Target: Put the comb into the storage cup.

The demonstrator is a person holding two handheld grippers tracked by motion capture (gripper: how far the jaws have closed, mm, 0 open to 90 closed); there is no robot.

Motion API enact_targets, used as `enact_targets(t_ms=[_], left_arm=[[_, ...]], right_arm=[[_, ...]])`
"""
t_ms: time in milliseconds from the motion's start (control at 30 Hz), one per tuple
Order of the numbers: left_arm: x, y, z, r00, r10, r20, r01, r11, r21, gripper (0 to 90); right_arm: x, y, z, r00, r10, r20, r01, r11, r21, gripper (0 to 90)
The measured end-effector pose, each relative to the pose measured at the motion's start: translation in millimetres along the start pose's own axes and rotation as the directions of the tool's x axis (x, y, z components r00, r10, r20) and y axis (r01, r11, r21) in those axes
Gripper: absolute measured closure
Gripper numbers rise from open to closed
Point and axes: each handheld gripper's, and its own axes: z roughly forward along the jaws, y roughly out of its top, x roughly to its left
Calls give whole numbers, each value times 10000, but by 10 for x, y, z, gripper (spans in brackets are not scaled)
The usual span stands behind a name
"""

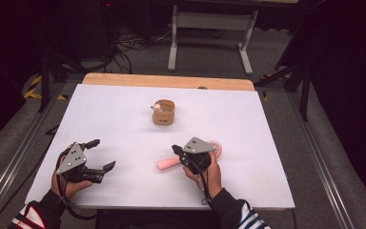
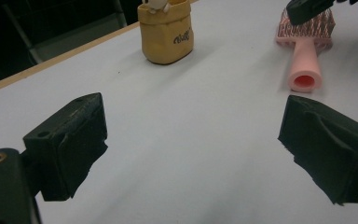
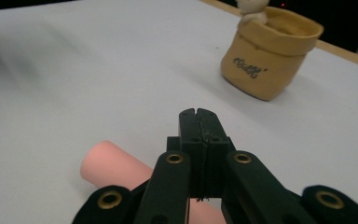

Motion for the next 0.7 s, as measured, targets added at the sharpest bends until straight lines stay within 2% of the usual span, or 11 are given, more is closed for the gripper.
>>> enact_targets(t_ms=[133, 167, 300, 533, 700], left_arm=[[-4, -5, -3, 10000, 32, -14, -32, 10000, 94, 86], [-4, -5, -3, 10000, 32, -14, -32, 10000, 94, 86], [0, -15, -15, 10000, -26, -61, 27, 9999, 133, 87], [-2, -16, -18, 10000, -10, -74, 11, 9998, 190, 90], [-2, -24, 8, 10000, -71, 8, 70, 9997, 243, 92]], right_arm=[[106, 12, 193, 9992, -174, -367, 195, 9982, 567, 899], [106, 12, 193, 9992, -174, -367, 195, 9982, 567, 899], [238, -5, 377, 9974, -301, -658, 378, 9920, 1204, 900], [278, 22, 465, 9976, -210, -661, 306, 9885, 1480, 900], [288, 50, 525, 9958, -23, -918, 204, 9802, 1971, 900]])
